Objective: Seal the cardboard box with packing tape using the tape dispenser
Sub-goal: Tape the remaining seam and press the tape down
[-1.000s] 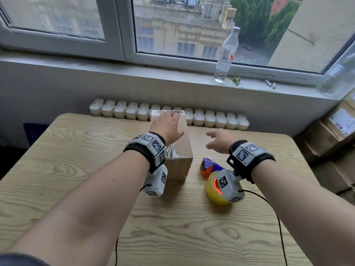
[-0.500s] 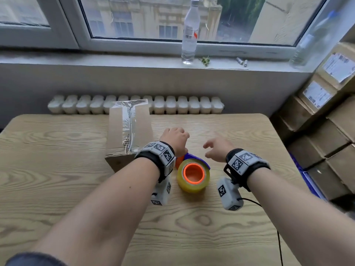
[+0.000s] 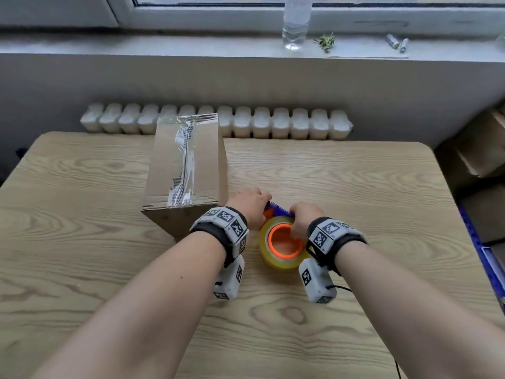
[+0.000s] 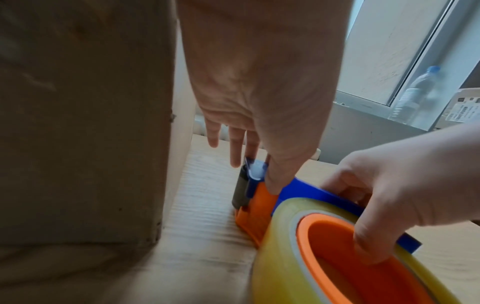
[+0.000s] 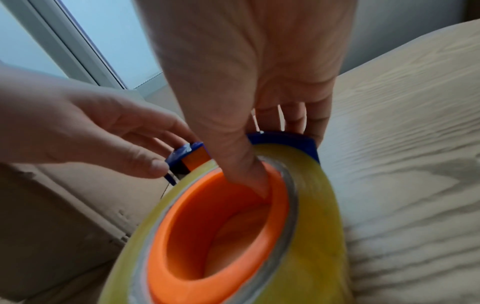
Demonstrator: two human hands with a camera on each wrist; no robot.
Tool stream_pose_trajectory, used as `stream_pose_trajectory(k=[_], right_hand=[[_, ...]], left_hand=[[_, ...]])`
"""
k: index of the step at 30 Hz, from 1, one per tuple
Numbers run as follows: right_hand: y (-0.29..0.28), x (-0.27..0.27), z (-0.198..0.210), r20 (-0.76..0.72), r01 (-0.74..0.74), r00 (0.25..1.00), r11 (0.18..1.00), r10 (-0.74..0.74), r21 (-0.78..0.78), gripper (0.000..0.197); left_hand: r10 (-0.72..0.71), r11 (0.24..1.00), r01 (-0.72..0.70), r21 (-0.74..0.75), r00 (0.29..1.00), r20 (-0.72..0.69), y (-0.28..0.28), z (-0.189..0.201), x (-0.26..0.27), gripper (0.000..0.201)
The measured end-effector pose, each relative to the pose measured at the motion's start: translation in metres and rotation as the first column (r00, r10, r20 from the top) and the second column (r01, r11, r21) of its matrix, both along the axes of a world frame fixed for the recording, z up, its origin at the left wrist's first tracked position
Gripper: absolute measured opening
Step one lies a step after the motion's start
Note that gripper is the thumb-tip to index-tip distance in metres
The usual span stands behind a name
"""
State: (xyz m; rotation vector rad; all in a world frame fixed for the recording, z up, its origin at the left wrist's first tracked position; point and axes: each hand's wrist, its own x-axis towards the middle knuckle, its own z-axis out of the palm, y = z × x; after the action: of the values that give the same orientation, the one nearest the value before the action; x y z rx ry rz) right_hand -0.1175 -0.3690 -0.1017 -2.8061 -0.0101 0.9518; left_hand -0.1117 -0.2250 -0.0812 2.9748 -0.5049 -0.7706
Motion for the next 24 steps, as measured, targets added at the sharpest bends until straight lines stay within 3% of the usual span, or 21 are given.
stream_pose_trajectory(k=[2,7,12,16,19,21,24], right_hand=[[-0.002,0.001,-0.001,0.016,0.016,1.000,1.000,-0.016,-0.019,0.022],[-0.010,0.002,0.015,0.056,0.091,0.994,0.996,-0.091,0.002,0.036],[-0.018,0.004,0.061,0.169,0.141,0.975,0.989,-0.146,0.036,0.041],[-0.016,0.001,0.108,0.232,0.155,0.958,0.985,-0.168,0.073,0.048],[-0.010,-0.002,0.132,0.301,0.120,0.946,0.992,-0.124,0.033,0.027],[-0.003,-0.007,0.146,0.355,0.128,0.925,0.991,-0.135,0.045,0.022],[0.008,-0.013,0.160,0.404,0.118,0.903,0.989,-0.143,0.086,0.034]], left_hand=[[0.006,1.000,-0.006,0.001,1.000,-0.007,-0.001,0.000,0.001,0.047],[0.033,0.998,-0.033,-0.051,0.999,0.015,-0.005,0.015,0.006,0.044],[0.147,0.967,-0.128,-0.219,0.987,0.070,-0.007,0.051,0.012,0.045],[0.136,0.962,-0.093,-0.255,0.979,0.155,0.004,0.091,0.009,0.041],[0.163,0.953,-0.100,-0.286,0.965,0.205,0.015,0.113,0.001,0.040],[0.259,0.917,-0.177,-0.358,0.946,0.195,0.027,0.126,-0.005,0.043],[0.440,0.799,-0.356,-0.484,0.895,0.068,0.047,0.135,-0.006,0.046]])
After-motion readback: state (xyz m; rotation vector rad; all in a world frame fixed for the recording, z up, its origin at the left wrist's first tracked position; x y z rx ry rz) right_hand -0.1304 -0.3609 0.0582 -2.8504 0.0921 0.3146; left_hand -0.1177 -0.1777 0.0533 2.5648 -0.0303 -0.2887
